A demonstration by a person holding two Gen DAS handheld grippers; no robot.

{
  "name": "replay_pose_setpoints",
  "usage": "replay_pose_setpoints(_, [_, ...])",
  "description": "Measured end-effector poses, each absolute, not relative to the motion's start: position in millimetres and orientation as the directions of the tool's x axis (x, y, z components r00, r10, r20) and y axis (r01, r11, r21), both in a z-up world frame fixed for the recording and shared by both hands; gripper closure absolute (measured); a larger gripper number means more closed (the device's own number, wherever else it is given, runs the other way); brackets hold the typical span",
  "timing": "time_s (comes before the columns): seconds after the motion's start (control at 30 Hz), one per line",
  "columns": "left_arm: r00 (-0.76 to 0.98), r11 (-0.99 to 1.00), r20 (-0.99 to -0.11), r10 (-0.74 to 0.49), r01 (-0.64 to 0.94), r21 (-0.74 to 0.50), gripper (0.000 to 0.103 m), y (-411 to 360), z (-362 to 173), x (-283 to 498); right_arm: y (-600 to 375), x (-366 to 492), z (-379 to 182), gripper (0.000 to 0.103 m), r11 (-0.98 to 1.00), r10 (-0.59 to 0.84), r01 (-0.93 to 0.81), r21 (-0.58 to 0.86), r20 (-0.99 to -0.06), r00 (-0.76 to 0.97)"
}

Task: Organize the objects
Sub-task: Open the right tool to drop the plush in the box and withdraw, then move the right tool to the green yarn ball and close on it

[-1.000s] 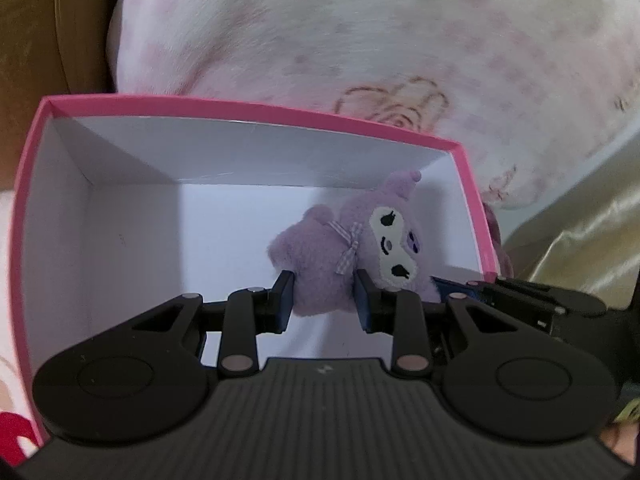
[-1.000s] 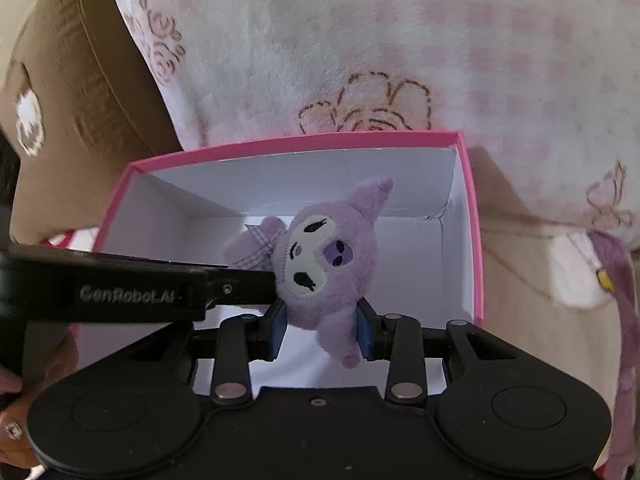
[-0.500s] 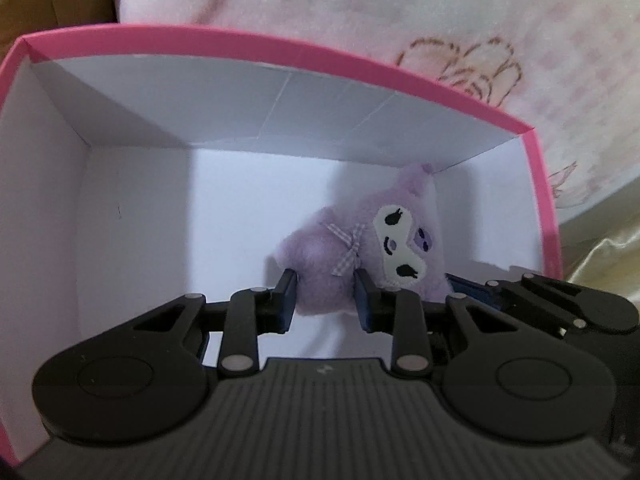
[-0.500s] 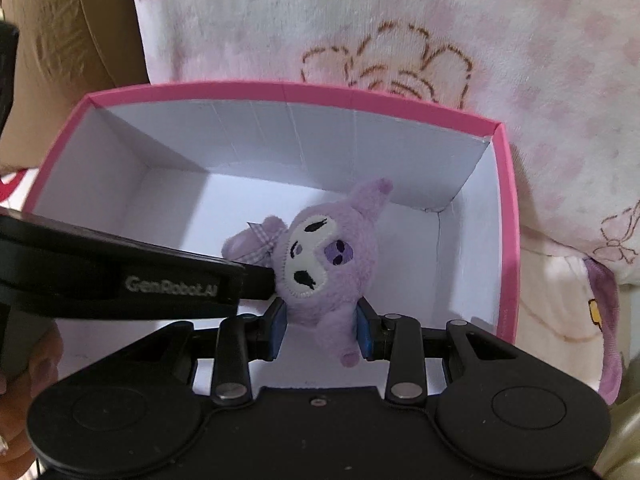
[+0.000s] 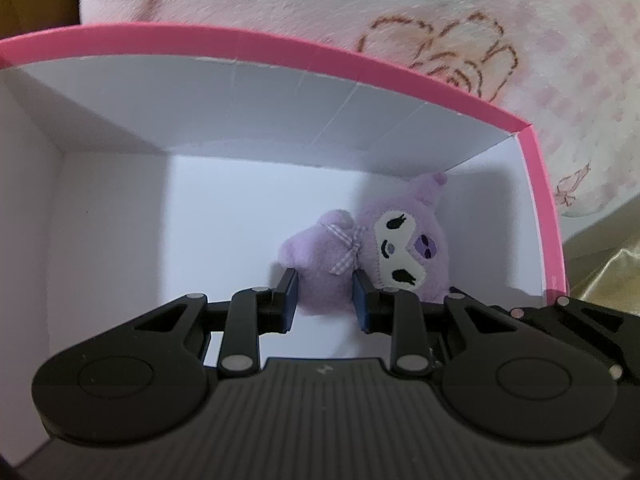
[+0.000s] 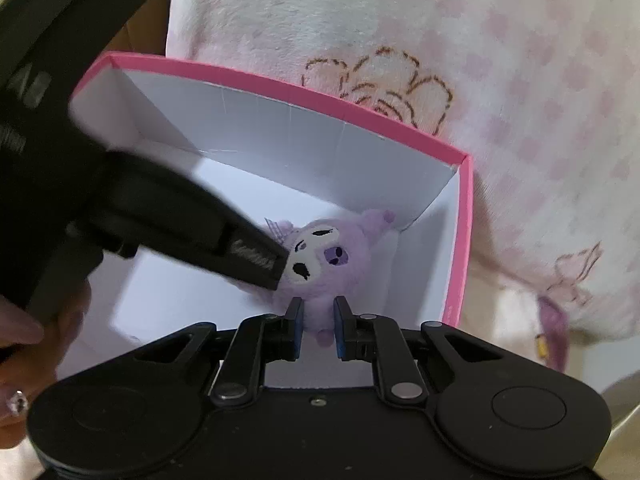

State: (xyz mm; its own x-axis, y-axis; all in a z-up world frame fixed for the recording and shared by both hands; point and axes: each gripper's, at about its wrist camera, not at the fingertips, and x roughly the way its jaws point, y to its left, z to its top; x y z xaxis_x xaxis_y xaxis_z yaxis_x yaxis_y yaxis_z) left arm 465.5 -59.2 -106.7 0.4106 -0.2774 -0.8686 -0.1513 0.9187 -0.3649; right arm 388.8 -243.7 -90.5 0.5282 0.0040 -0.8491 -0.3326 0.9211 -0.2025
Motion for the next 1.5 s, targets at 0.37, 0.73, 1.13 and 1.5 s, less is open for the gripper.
replay_pose_setpoints(0.37, [0.428,0.947,-0.87,-0.243,-0.09,-0.309,0.053,-35,-76,438,-253,360,-70,0.079,0.927,0.061,-0.33,-0.177,-0.799,0.599])
replay_pose_setpoints(0.73, [0.505,0.973,-0.835,-0.217,0.044,-0.227,0.045,-27,-2,361,-262,297,-10,0.065,0.942,0.226,-0.335,0.025,-0.785,0.576])
replay_pose_setpoints(1.13, [0.501,0.977,-0.839,-0.211,0.142,-0.161,0.036,-16,76,257,-234,212,49,0.043,0.922,0.303,-0.379,0.076,-0.753,0.585])
replay_pose_setpoints(1.5, [0.477,0.978,-0.86,-0.182,0.177,-0.109,0.008,-8,94,191,-234,145,74,0.008,0.923,0.327,-0.374,0.092,-0.697,0.638])
